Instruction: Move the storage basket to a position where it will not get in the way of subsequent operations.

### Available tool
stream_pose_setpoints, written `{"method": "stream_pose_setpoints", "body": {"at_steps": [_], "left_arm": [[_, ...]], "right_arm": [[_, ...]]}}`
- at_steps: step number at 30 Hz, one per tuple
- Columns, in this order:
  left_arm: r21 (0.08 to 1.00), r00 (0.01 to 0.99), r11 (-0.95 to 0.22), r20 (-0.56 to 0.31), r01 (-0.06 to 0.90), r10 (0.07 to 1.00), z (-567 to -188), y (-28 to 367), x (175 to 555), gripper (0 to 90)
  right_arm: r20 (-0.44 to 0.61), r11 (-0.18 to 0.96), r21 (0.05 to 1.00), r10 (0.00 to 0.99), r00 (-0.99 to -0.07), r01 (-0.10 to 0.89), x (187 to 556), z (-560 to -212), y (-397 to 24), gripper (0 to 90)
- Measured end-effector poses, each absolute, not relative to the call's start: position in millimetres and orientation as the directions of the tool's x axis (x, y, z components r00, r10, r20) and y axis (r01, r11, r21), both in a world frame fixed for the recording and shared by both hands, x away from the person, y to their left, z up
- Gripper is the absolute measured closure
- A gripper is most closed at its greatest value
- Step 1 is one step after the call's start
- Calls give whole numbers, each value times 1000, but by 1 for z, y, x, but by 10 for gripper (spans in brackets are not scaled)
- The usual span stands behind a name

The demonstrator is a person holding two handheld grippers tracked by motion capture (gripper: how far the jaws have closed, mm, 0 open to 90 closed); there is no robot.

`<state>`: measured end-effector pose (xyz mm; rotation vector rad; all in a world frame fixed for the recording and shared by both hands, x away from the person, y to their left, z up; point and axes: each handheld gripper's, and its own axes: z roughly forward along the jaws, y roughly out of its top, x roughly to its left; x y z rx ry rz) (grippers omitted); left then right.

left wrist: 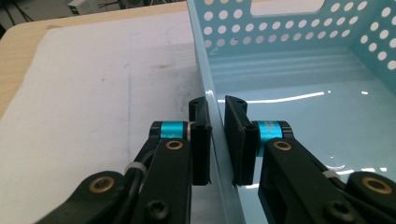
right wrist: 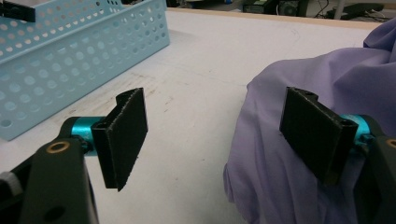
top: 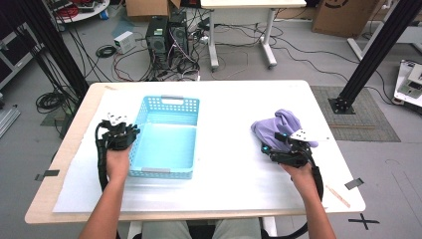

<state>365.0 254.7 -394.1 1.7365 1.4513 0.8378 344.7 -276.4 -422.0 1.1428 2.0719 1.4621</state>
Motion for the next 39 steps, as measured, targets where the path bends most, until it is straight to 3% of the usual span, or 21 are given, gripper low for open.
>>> {"method": "stream_pose_setpoints", "body": {"at_steps": [18,21,27,39], "left_arm": [[843,102,-99,53,529,993,-392,298,360,802],[845,85,-64,22,531,996,-394,310,357,801],[854,142,-92,21,512,990,-402,317,346,735],[820,120,-96,33,564,992,-396,324,349,806]], "right_arm": [[155,143,899,780,-606,414,345,-423,-274,235],[150,148,900,779,-609,411,344,-423,-274,235],[151,147,899,780,-607,413,344,-423,-273,234],[153,149,898,778,-609,415,344,-422,-271,235]]}}
